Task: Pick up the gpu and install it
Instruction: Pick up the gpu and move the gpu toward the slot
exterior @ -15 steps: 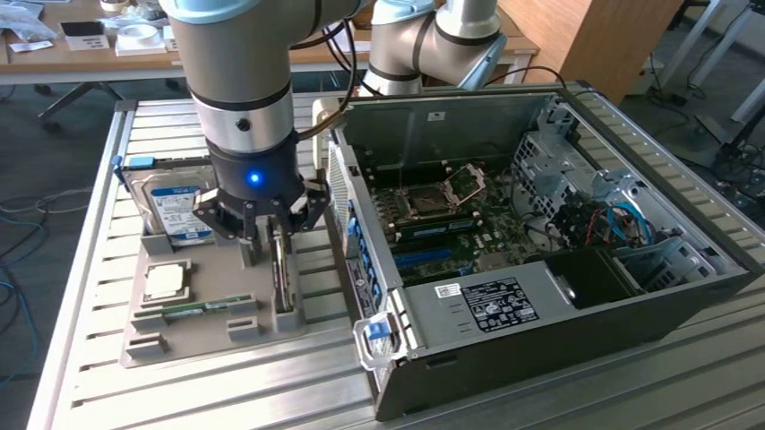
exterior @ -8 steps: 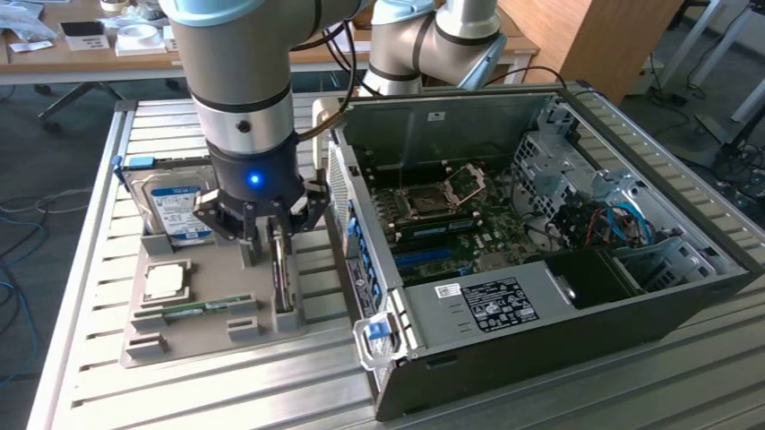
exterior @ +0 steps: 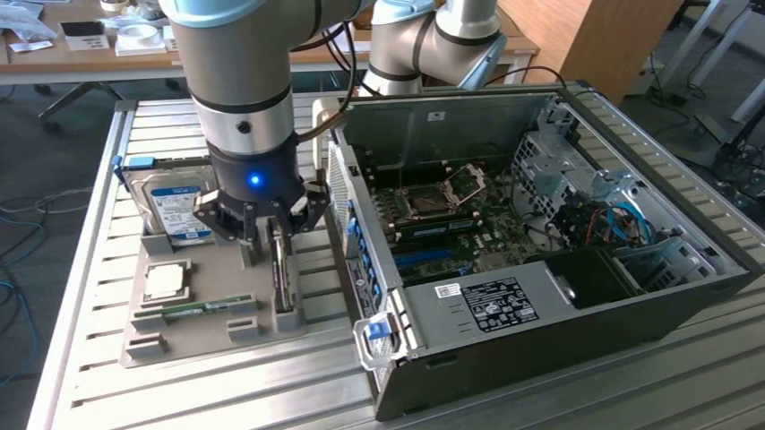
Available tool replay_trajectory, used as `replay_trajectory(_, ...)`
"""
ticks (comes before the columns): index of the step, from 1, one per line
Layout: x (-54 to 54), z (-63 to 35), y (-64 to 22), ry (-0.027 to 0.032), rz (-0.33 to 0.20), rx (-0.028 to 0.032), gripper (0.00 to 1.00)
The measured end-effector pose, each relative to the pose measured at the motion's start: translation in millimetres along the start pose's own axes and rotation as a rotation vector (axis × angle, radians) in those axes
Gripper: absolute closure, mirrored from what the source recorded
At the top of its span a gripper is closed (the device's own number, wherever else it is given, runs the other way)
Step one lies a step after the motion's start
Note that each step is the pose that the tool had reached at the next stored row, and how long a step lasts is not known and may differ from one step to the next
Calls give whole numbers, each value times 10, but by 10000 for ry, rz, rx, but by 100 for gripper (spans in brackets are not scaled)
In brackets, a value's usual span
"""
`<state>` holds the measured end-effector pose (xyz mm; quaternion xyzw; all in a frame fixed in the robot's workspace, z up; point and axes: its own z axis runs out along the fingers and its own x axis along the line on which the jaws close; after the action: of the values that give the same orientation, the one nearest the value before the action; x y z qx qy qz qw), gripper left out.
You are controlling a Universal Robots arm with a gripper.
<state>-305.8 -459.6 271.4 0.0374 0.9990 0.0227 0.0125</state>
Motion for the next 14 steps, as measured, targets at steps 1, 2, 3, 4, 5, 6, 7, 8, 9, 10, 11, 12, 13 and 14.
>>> replay_trajectory(1, 0, 3, 0, -1, 0, -1, 58)
replay_trajectory(2, 0, 6, 0, -2, 0, -3, 58)
replay_trajectory(3, 0, 9, 0, -1, 1, -3, 58)
replay_trajectory(4, 0, 10, 0, 1, 1, -2, 58)
replay_trajectory(5, 0, 10, 0, 1, 1, -2, 58)
replay_trajectory(6, 0, 10, 0, 1, 1, -2, 58)
replay_trajectory(7, 0, 10, 0, 1, 0, -3, 58)
replay_trajectory(8, 0, 13, -1, -1, 0, -3, 58)
replay_trajectory(9, 0, 15, -1, -1, 0, -4, 58)
replay_trajectory(10, 0, 17, -1, 0, 0, -4, 58)
replay_trajectory(11, 1, 19, -1, 0, 0, -4, 58)
replay_trajectory(12, 1, 20, -1, 1, 0, -5, 58)
replay_trajectory(13, 0, 22, -1, 1, 0, -4, 58)
replay_trajectory(14, 1, 24, -1, 1, 1, -6, 58)
